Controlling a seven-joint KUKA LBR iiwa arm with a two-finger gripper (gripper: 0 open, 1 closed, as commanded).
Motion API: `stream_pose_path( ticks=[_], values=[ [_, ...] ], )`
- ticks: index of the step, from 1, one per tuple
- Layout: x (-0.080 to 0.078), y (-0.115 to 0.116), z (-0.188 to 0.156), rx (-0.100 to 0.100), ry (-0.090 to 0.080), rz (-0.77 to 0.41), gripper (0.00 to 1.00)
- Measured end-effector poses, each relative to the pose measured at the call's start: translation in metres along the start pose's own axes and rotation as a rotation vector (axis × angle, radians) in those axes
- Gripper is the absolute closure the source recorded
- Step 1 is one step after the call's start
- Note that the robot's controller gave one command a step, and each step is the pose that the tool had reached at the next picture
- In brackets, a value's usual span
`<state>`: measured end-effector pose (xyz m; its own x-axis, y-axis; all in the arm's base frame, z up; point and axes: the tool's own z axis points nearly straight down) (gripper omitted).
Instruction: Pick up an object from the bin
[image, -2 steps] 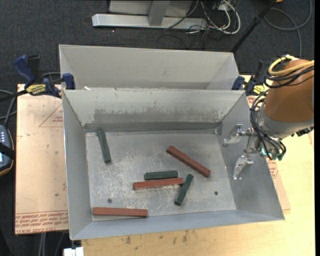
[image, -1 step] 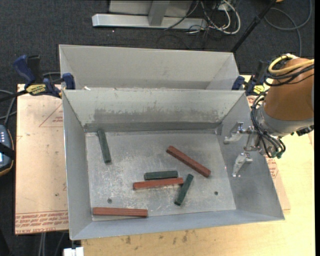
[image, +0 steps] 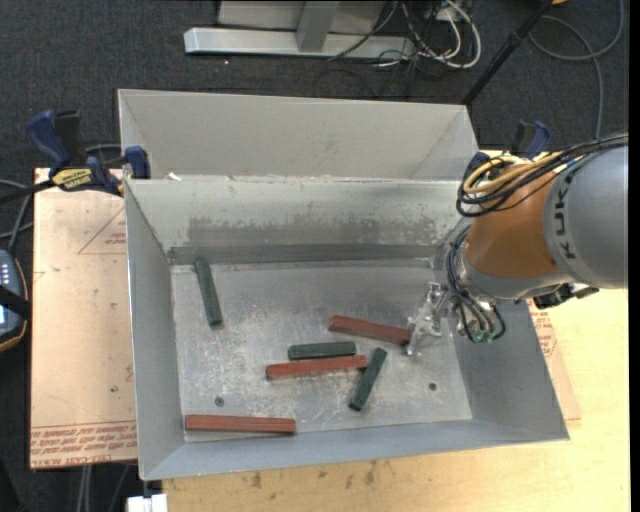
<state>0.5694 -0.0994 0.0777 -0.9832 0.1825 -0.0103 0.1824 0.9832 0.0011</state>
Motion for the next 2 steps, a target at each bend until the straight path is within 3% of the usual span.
stream_pose_path(
  ticks=[1,2],
  values=[
    [0.000,0.000,0.000,0.000,0.000,0.000,1.00],
    [-0.006,0.025,-0.199,0.000,0.002,0.033,1.00]
  ],
)
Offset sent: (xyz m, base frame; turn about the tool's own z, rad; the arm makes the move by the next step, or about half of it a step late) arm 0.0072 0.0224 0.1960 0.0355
